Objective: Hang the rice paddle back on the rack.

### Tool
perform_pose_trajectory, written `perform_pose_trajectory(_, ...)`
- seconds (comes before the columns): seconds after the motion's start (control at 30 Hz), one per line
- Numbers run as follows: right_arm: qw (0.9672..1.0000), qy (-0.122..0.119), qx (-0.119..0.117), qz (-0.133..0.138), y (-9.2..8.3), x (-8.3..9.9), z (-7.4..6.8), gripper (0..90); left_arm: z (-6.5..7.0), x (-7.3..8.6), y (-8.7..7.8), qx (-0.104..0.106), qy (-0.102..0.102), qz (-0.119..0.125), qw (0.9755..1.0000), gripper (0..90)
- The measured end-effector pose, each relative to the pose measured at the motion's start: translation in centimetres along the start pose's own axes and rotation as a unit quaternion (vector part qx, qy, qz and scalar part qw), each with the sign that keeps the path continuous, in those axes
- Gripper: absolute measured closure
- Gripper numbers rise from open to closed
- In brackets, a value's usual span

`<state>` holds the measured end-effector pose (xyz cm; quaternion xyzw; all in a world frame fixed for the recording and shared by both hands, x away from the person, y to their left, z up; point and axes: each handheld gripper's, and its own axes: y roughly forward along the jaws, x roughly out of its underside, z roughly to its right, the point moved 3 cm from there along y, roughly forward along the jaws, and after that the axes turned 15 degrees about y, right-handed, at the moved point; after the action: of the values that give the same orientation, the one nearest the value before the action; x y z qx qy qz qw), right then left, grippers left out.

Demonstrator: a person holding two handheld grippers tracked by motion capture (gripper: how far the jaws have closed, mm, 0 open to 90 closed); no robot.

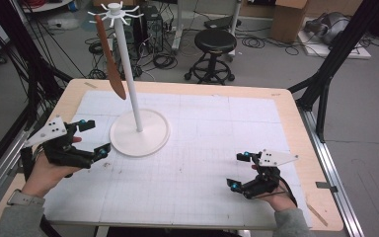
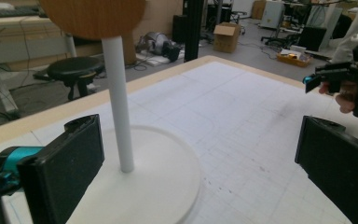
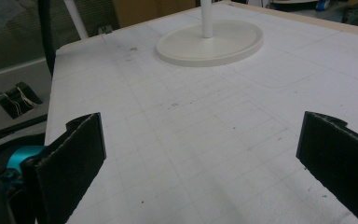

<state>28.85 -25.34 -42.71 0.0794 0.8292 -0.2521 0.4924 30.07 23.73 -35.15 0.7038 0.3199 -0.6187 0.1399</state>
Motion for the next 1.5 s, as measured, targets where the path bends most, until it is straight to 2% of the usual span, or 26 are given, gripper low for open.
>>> perform_pose_trajectory(0.1,1.0000,-0.004,0.006,0.002,0.0,-0.1,0.1,0.0,0.4,0.9,-0.1,0.001,-0.007,0.003,1.0000,1.7)
perform_pose_trajectory(0.33,0.9997,-0.005,0.012,0.019,-0.1,-0.3,0.3,0.0,0.3,2.7,-0.4,-0.018,-0.027,0.003,0.9995,1.7)
perform_pose_trajectory(0.63,0.9995,-0.002,0.022,0.023,-0.2,-0.3,0.4,0.0,1.0,4.8,-1.0,-0.025,-0.026,-0.010,0.9993,1.7)
perform_pose_trajectory(0.93,0.9993,-0.001,0.027,0.025,-0.6,-0.2,0.3,0.0,1.0,5.8,-1.7,-0.036,-0.027,-0.015,0.9989,1.7)
perform_pose_trajectory(1.17,0.9990,-0.003,0.029,0.035,-1.0,0.0,-0.3,0.0,1.1,6.8,-2.2,-0.053,-0.045,-0.015,0.9975,1.7)
perform_pose_trajectory(1.5,0.9978,0.003,0.044,0.049,-1.4,0.0,0.3,0.0,1.0,7.7,-3.0,-0.064,-0.049,-0.028,0.9963,1.7)
